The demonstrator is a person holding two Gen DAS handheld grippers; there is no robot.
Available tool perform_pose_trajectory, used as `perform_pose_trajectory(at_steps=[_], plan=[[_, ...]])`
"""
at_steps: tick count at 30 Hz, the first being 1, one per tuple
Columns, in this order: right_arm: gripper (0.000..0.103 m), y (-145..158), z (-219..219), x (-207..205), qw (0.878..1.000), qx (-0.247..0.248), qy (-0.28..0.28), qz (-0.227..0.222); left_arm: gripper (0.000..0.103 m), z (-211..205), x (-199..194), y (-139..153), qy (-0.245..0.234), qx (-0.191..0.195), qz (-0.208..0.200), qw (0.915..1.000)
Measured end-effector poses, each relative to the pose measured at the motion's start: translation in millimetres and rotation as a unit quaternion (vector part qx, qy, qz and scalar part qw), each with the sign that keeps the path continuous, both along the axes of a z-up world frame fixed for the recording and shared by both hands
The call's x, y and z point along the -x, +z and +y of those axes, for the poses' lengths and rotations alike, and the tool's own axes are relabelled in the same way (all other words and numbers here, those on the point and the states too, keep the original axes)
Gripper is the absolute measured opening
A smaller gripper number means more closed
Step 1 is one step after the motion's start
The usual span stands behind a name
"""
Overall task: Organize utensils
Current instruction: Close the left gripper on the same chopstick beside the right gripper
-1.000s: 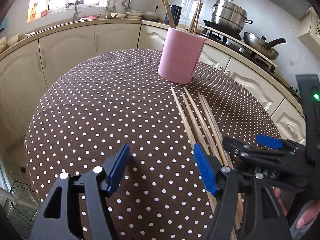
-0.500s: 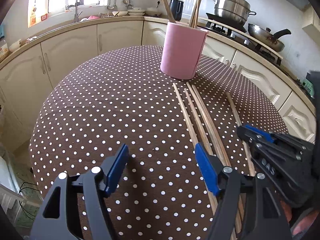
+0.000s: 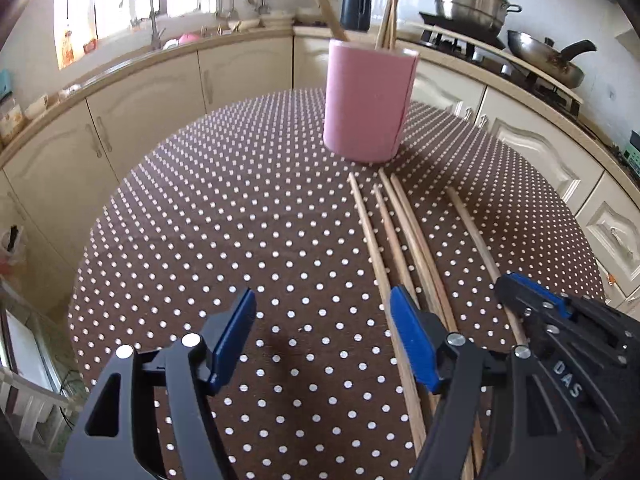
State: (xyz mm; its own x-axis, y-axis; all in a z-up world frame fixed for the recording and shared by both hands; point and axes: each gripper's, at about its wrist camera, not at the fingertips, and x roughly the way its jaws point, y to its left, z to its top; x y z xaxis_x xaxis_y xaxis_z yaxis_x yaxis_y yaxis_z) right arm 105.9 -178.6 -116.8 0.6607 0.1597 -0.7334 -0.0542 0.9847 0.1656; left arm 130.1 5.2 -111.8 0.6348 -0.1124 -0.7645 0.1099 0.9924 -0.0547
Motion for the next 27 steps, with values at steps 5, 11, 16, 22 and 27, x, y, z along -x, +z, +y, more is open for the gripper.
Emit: perform_pose_trajectory(at_steps=[5, 11, 16, 22, 27], plan=[[0.007, 2, -6, 1, 1.0, -0.014, -0.003, -0.007, 0.072, 1, -6, -5, 0.006, 0.004, 0.003, 1.0], [0.007, 1, -4, -1, 1.0, -0.019, 0.006, -0.001, 0.077, -10, -12, -9, -0.001, -0.011, 0.003, 0.9999], [0.007, -1, -3, -4, 1.0, -0.021, 0.005, 0.003, 0.077, -19, -13, -12, 0.0, -0.033, 0.002, 0.9995], [0.007, -2, -4, -6, 1.0, -0.025, 0.004, 0.003, 0.071, -22, -17, -13, 0.004, -0.041, -0.001, 0.9992], [0.007, -2, -5, -7, 1.0, -0.025, 0.004, 0.003, 0.032, -30, -13, -11, -0.021, -0.045, -0.012, 0.9987]])
